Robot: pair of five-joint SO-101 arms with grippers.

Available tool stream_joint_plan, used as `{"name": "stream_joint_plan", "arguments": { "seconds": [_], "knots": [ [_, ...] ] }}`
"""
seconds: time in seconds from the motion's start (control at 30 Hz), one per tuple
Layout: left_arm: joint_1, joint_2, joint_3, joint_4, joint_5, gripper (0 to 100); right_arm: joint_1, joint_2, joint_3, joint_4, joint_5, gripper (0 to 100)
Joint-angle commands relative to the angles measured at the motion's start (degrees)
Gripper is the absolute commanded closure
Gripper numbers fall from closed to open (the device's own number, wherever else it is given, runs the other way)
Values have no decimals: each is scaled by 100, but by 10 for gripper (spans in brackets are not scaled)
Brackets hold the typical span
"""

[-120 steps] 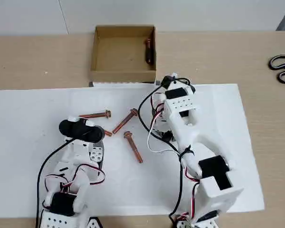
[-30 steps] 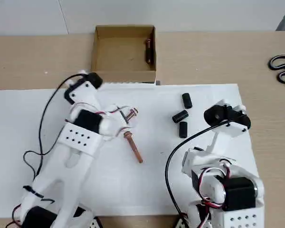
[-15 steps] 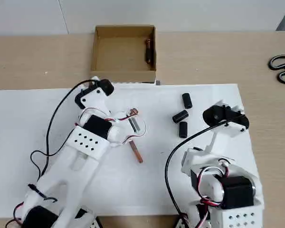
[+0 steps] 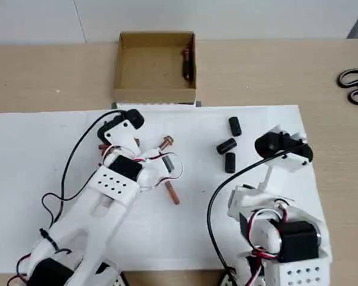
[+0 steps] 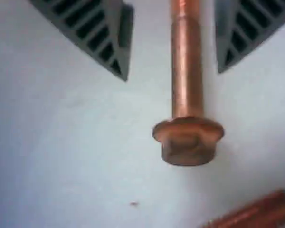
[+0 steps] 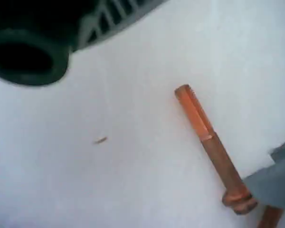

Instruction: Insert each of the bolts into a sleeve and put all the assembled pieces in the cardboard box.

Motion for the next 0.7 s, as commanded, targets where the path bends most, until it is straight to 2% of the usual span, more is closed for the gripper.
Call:
{"name": "stream_joint_plan", "arguments": {
  "seconds": [0.0,0.3,0.67],
  "knots": [
    [26,-18,-22,-237,0,889,57,-40,-35,-127,26,995],
    [26,1424,-532,-264,0,885,57,-40,-35,-119,26,995],
    [0,1952,-769,-299,0,889,57,-40,-35,-110,26,995]
  ]
}}
